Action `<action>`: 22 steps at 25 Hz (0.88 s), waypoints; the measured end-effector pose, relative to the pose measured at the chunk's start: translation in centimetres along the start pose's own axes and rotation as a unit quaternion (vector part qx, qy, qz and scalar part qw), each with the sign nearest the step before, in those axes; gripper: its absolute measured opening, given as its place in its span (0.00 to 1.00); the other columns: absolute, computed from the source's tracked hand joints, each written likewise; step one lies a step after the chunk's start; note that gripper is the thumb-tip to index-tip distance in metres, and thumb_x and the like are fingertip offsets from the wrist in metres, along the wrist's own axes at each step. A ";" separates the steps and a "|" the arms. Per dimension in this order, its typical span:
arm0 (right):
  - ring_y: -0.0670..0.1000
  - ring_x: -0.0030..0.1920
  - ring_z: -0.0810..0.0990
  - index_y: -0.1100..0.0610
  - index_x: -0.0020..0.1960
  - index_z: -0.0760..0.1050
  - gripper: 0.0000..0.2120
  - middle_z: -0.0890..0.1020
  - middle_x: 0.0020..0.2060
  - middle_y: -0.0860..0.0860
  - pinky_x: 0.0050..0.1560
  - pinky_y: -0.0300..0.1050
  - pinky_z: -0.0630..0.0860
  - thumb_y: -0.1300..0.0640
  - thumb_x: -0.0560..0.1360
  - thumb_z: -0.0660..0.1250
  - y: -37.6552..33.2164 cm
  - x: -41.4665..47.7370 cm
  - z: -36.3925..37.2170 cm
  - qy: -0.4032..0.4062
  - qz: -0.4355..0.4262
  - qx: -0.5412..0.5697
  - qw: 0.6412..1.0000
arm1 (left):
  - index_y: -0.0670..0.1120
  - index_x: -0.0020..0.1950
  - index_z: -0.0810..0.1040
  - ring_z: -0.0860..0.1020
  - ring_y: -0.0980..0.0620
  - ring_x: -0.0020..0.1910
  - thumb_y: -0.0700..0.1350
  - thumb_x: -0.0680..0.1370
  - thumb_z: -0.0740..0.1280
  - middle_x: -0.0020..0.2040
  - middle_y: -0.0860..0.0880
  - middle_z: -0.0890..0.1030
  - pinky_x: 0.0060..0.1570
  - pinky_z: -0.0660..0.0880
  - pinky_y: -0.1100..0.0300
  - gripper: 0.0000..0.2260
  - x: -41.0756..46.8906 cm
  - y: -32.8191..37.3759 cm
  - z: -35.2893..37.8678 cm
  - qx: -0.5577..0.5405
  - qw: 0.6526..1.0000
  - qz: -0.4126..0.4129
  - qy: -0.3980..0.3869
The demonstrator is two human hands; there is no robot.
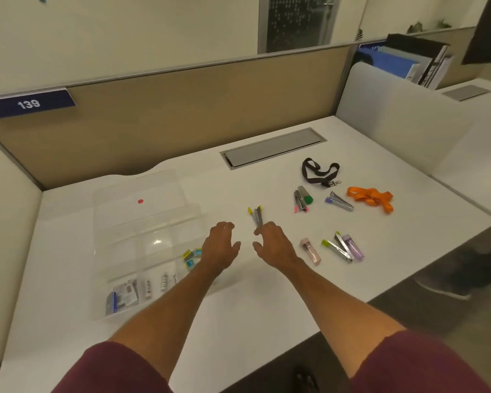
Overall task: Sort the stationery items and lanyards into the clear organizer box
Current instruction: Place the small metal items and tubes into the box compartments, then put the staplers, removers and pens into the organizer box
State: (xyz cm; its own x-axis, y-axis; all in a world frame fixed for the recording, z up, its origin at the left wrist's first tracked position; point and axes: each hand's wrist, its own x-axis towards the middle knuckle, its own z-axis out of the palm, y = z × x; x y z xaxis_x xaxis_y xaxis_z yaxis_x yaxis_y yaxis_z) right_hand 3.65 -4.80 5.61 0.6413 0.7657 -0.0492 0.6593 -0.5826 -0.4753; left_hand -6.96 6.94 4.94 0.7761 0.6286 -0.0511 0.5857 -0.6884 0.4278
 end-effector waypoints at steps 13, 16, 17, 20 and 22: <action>0.53 0.62 0.75 0.55 0.63 0.74 0.15 0.75 0.62 0.53 0.62 0.44 0.71 0.53 0.78 0.64 14.1 -0.6 -5.0 0.020 0.090 -0.017 0.996 | 0.47 0.71 0.66 0.67 0.46 0.69 0.50 0.77 0.66 0.71 0.47 0.67 0.62 0.71 0.51 0.23 3.1 11.8 8.6 0.020 0.991 0.073 -0.107; 0.53 0.64 0.73 0.54 0.64 0.73 0.15 0.74 0.63 0.53 0.63 0.44 0.71 0.54 0.78 0.64 17.0 -0.6 -6.2 0.016 0.120 -0.032 0.992 | 0.49 0.72 0.64 0.66 0.45 0.70 0.52 0.75 0.68 0.73 0.46 0.65 0.64 0.69 0.52 0.27 4.0 14.0 10.0 0.048 0.985 0.091 -0.140; 0.53 0.64 0.72 0.55 0.64 0.72 0.15 0.74 0.63 0.54 0.62 0.45 0.72 0.55 0.78 0.64 17.9 -0.5 -6.6 0.016 0.130 -0.027 0.991 | 0.49 0.72 0.64 0.65 0.45 0.71 0.53 0.74 0.69 0.73 0.46 0.65 0.65 0.68 0.51 0.29 4.3 14.6 10.5 0.050 0.983 0.091 -0.152; 0.56 0.62 0.73 0.56 0.64 0.72 0.15 0.74 0.61 0.57 0.58 0.46 0.74 0.58 0.78 0.63 20.0 -0.2 -7.4 0.013 0.143 -0.044 0.989 | 0.49 0.74 0.62 0.65 0.43 0.72 0.55 0.72 0.71 0.74 0.44 0.65 0.69 0.66 0.49 0.34 5.0 16.1 11.4 0.063 0.978 0.090 -0.180; 0.58 0.61 0.73 0.57 0.64 0.73 0.15 0.74 0.60 0.58 0.57 0.48 0.75 0.60 0.78 0.62 21.0 0.1 -8.0 0.010 0.152 -0.062 0.986 | 0.47 0.74 0.62 0.66 0.43 0.70 0.54 0.72 0.72 0.72 0.43 0.67 0.68 0.67 0.49 0.35 5.2 16.8 12.0 0.070 0.975 0.092 -0.192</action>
State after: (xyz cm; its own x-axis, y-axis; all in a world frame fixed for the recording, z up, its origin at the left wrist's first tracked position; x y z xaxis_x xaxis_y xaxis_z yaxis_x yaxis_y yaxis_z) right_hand 20.70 -19.11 2.65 0.8240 0.5450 -0.1548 0.4766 -0.8145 -0.3308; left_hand 9.67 -5.70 1.04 0.8853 0.3264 -0.3311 0.4339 -0.8360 0.3360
